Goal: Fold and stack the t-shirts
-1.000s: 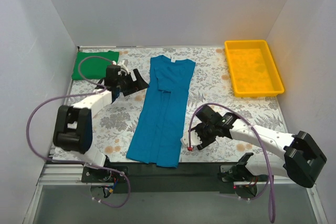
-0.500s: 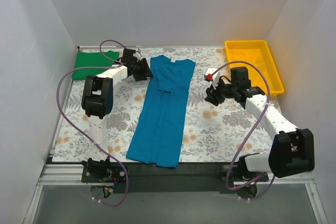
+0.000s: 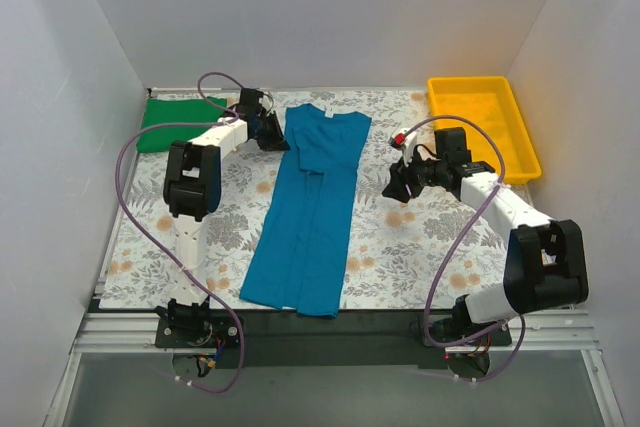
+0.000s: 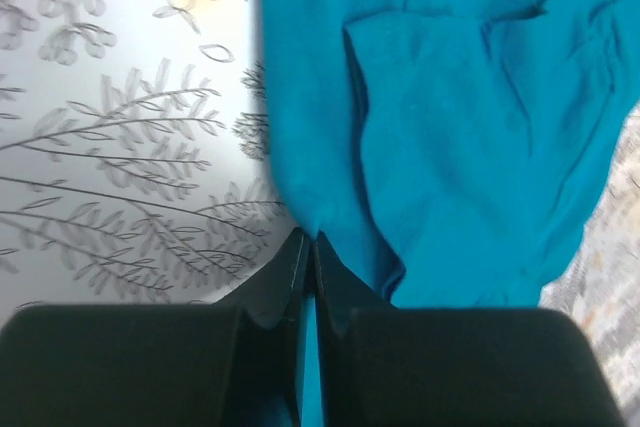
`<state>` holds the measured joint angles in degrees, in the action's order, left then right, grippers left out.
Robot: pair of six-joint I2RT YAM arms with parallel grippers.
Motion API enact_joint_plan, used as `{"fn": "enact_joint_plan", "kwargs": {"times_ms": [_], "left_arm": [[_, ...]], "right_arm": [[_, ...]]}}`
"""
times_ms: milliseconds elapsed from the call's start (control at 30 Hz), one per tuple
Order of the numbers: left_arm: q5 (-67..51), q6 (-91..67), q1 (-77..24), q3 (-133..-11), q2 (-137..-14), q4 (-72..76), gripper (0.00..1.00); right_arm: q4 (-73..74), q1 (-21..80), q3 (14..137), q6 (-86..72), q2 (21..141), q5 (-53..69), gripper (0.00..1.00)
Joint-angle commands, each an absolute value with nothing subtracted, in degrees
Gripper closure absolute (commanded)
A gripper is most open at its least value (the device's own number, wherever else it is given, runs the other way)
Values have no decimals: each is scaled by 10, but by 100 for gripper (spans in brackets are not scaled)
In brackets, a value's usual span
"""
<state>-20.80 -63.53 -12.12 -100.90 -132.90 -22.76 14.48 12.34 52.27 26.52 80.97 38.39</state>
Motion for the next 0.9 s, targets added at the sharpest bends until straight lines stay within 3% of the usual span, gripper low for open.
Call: {"fn": "enact_joint_plan", "kwargs": {"times_ms": [0,267,367,433,467,633,867], "left_arm": [[-100,-637,-113,-1045,-1331,-270,100],[-52,-635,-90,-1074,-1339,-283,100],[-45,-638,-84,-1055,-1325,-273,78],[-43,-639,-77,-1013,-1288,-253,52],[-41,-639,-75,-993,-1268,-221,46],[-13,-621,-65,-813,-1071,-131,31],[-76,-735,-32,-536,-767,-124,17]], "right_arm": [[130,120,561,223,842,415,46],[134,123,649,143,973,412,46],[142,129,695,110,1023,423,46],[158,144,716,108,1042,432,46],[168,153,740,120,1055,437,46],[252,246,728,356,1025,412,46],[230,452,558,616,855,266,39]]}}
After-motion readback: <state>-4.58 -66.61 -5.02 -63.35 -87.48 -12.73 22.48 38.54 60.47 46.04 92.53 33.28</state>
